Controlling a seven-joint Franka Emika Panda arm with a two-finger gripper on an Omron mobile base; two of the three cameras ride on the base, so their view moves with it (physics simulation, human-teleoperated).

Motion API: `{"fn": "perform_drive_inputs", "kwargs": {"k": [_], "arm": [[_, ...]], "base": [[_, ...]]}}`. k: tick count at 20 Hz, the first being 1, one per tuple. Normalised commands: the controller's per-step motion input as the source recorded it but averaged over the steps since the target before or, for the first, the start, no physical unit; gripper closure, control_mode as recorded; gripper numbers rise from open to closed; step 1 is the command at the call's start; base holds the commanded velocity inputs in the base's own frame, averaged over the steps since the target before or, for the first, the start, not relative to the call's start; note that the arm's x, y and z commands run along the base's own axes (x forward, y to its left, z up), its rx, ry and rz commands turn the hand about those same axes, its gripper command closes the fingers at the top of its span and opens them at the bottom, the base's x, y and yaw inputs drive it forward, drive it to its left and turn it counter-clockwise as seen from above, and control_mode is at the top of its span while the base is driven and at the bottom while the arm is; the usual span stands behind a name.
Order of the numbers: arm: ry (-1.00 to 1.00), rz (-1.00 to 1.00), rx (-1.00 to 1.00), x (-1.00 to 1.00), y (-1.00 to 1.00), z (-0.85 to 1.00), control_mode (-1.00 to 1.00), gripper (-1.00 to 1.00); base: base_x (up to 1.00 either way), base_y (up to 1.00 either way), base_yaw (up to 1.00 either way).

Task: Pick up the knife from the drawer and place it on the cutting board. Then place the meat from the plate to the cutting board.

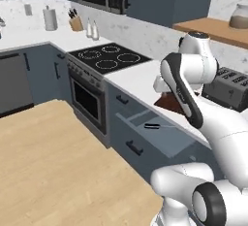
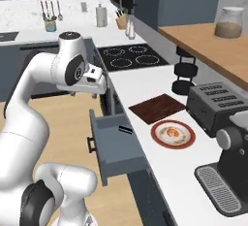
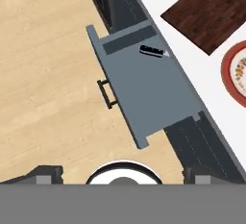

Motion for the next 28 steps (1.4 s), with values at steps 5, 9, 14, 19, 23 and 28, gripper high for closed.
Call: {"fn": "perform_drive_inputs", "kwargs": {"k": [5, 9, 14, 19, 23, 28], "arm": [[0.00, 0.00, 0.00, 0.00, 0.00, 0.00, 1.00, -1.00], [0.00, 0.00, 0.00, 0.00, 0.00, 0.00, 1.00, -1.00], [0.00, 0.00, 0.00, 0.00, 0.00, 0.00, 1.00, -1.00], [0.00, 0.00, 0.00, 0.00, 0.00, 0.00, 1.00, -1.00], [0.00, 0.00, 0.00, 0.00, 0.00, 0.00, 1.00, -1.00], [0.00, 0.00, 0.00, 0.00, 0.00, 0.00, 1.00, -1.00]], "base": [[-0.06, -0.14, 0.10], [-0.11, -0.51, 0.14], [0.00, -0.71, 0.28], [-0.03, -0.78, 0.27], [-0.27, -0.47, 0.36], [-0.51, -0.54, 0.28]]}}
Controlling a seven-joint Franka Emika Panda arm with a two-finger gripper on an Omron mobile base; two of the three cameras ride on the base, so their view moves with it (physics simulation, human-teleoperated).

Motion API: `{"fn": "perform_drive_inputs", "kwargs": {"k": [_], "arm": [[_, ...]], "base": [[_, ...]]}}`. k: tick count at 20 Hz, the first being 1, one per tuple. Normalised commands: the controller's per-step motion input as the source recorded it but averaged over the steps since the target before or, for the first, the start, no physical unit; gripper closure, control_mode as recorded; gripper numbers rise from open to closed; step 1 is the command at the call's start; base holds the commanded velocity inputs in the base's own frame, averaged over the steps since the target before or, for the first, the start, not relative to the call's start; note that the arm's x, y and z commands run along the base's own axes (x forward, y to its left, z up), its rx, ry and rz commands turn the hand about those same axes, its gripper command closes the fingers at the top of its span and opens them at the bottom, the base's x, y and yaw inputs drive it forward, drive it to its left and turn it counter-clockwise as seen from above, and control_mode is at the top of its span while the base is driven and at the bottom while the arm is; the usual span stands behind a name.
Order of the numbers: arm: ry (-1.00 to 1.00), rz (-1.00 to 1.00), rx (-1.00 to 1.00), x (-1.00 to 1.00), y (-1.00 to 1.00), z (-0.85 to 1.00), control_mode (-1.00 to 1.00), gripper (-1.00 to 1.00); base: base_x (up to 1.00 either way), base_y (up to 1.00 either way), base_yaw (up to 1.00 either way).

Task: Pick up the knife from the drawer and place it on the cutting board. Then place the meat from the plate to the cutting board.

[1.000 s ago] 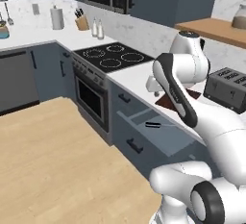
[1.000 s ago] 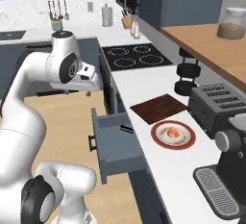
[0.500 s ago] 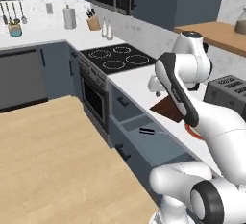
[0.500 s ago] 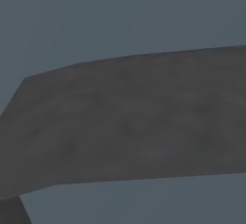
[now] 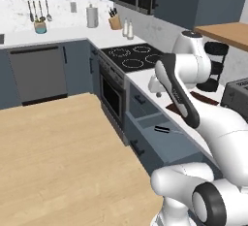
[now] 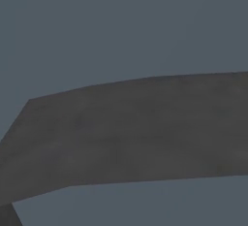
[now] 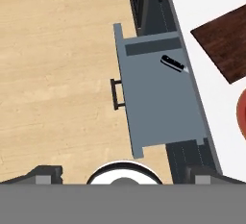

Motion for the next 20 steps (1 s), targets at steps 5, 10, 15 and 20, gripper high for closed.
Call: {"fn": "perform_drive_inputs", "kwargs": {"k": [5, 10, 15, 20], "arm": [[0.00, 0.00, 0.00, 0.00, 0.00, 0.00, 1.00, -1.00], [0.00, 0.00, 0.00, -0.05, -0.01, 0.00, -1.00, -1.00], [0.00, 0.00, 0.00, -0.02, 0.00, 0.00, -1.00, -1.00], [0.05, 0.00, -0.08, 0.11, 0.01, -0.36, -1.00, -1.00]], "base": [[-0.11, -0.28, 0.00], [-0.25, -0.25, 0.00], [0.00, 0.00, 0.00], [0.00, 0.00, 0.00]]}}
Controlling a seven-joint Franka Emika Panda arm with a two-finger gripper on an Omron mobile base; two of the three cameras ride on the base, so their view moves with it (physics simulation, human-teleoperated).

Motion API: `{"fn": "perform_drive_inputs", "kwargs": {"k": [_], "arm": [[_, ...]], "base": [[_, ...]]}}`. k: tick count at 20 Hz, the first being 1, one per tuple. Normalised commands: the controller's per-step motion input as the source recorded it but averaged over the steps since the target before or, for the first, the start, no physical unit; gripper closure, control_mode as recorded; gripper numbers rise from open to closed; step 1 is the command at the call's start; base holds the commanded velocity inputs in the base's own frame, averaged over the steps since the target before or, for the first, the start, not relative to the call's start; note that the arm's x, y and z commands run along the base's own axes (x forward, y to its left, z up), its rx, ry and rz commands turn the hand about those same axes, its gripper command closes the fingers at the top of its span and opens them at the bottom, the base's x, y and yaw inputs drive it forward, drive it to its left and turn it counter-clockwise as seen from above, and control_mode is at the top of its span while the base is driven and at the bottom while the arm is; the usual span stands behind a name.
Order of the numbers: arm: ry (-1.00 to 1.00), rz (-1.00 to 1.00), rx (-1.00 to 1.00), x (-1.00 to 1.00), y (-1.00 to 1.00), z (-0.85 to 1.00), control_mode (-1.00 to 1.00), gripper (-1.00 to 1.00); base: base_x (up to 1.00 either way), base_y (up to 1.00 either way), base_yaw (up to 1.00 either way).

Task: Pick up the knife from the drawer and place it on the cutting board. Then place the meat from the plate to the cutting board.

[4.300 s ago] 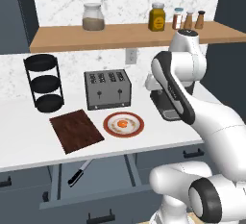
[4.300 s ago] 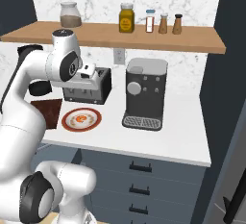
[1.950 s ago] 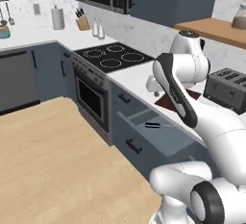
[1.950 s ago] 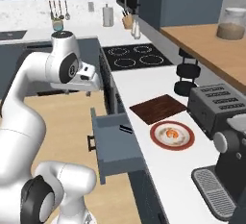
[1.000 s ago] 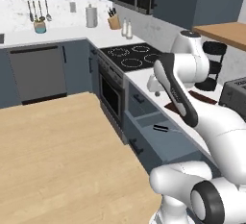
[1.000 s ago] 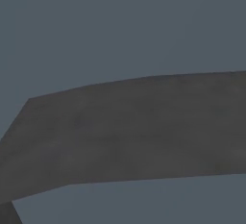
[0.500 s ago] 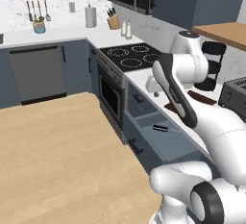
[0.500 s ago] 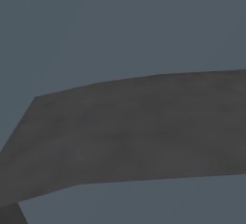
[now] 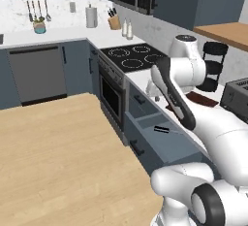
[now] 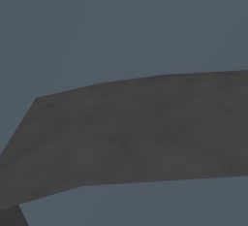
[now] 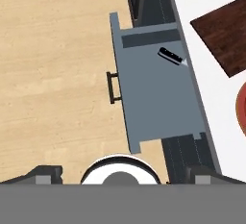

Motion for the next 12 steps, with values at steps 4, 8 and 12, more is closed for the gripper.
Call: {"fn": "perform_drive_inputs", "kwargs": {"k": [4, 8, 12], "arm": [[0.21, 0.00, -0.25, 0.49, 0.13, -0.99, -1.00, -1.00], [0.26, 0.00, -0.09, 0.51, 0.00, -1.00, -1.00, -1.00], [0.31, 0.00, 0.00, 0.65, 0.00, -1.00, -1.00, -1.00]], "base": [[0.00, 0.00, 0.00], [0.00, 0.00, 0.00], [0.00, 0.00, 0.00]]}}
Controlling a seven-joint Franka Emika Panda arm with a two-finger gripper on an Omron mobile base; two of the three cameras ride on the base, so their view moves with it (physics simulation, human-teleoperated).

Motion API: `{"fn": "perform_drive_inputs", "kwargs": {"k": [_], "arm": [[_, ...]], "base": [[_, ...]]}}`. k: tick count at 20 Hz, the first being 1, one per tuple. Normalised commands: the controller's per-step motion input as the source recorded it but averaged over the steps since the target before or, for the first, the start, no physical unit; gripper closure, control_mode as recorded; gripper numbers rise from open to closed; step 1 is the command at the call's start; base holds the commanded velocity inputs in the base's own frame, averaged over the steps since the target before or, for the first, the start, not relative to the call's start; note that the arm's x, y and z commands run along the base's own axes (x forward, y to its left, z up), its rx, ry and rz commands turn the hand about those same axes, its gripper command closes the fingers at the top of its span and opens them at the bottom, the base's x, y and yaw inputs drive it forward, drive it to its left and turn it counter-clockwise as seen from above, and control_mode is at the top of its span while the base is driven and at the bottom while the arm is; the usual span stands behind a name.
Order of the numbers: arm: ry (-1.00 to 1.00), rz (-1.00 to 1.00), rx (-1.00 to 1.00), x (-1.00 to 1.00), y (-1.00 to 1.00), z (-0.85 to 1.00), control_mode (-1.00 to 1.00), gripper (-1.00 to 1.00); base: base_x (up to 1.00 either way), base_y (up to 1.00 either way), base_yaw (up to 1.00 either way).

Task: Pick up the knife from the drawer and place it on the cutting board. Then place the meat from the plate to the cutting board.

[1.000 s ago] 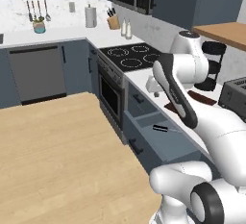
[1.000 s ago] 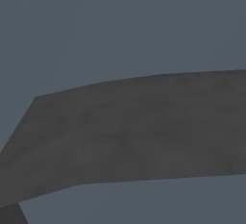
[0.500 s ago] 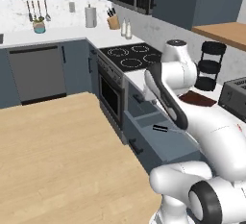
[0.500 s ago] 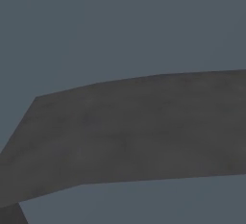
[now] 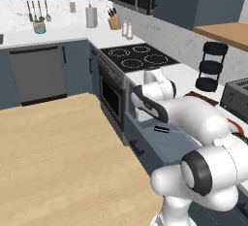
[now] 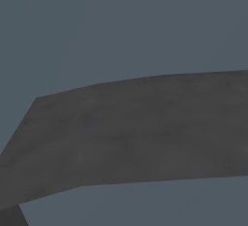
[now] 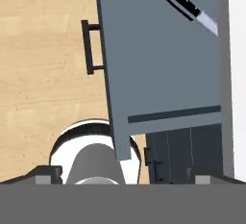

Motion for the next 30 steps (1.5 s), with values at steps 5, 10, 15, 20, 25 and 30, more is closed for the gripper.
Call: {"fn": "perform_drive_inputs", "kwargs": {"k": [5, 10, 15, 20, 25, 30], "arm": [[0.25, 0.00, 0.01, 0.51, 0.00, -0.90, -1.00, -1.00], [0.16, 0.00, 0.00, 0.26, 0.00, -0.62, -1.00, -1.00], [0.12, 0.00, 0.00, 0.10, 0.00, -0.68, -1.00, -1.00], [0.04, 0.00, 0.01, 0.06, 0.00, -0.63, -1.00, -1.00], [0.00, 0.00, 0.09, 0.00, 0.00, -0.56, -1.00, -1.00], [0.00, 0.00, 0.08, 0.00, 0.00, -0.52, -1.00, -1.00]], "base": [[0.00, 0.00, 0.00], [0.00, 0.00, 0.00], [0.00, 0.00, 0.00], [0.00, 0.00, 0.00], [0.00, 0.00, 0.00], [0.00, 0.00, 0.00]]}}
